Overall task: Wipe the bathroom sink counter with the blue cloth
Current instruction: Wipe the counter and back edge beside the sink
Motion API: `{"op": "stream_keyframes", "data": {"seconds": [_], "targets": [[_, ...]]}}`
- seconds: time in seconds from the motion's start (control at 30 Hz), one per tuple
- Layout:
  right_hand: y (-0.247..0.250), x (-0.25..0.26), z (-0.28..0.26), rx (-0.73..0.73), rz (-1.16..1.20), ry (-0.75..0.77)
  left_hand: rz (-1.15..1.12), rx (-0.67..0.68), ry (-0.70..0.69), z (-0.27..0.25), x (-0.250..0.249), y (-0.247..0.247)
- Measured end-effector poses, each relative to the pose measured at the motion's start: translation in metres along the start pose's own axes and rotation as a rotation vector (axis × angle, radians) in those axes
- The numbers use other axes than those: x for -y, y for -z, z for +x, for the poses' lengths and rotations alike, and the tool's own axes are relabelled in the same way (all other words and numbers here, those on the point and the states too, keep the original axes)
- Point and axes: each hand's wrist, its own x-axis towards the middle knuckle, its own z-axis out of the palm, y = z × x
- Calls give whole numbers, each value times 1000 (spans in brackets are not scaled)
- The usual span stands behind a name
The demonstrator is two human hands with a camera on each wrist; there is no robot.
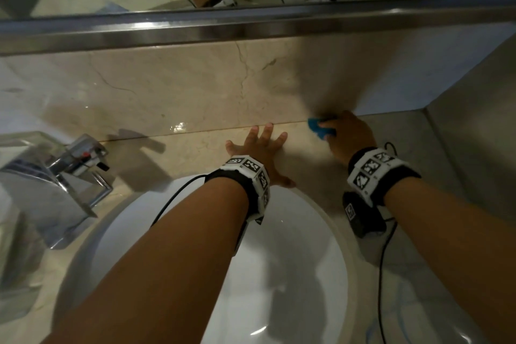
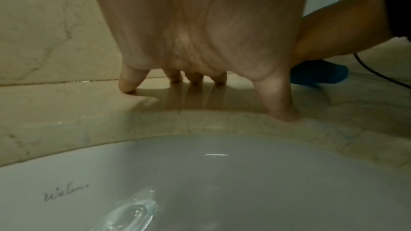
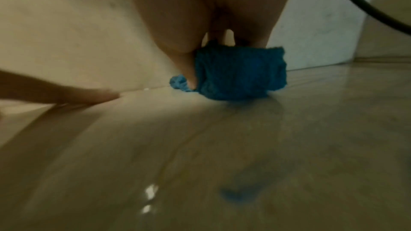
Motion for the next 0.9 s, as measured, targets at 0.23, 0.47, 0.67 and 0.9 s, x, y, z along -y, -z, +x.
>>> {"op": "stream_keyframes", "data": {"seconds": [0.23,0.47,0.67,0.9], "targets": [[-15,17,-23,71,-2,7,-13,-17,8,-1,-1,-2],[-19,6,-29,107,14,63,-29,-1,21,-1,-3,0],[10,-29,1,-32,-13,-83,-45,2,10,-1,0,-2],[-7,0,-32,84,-91,48,-32,-24,5,0,0,-4]]}}
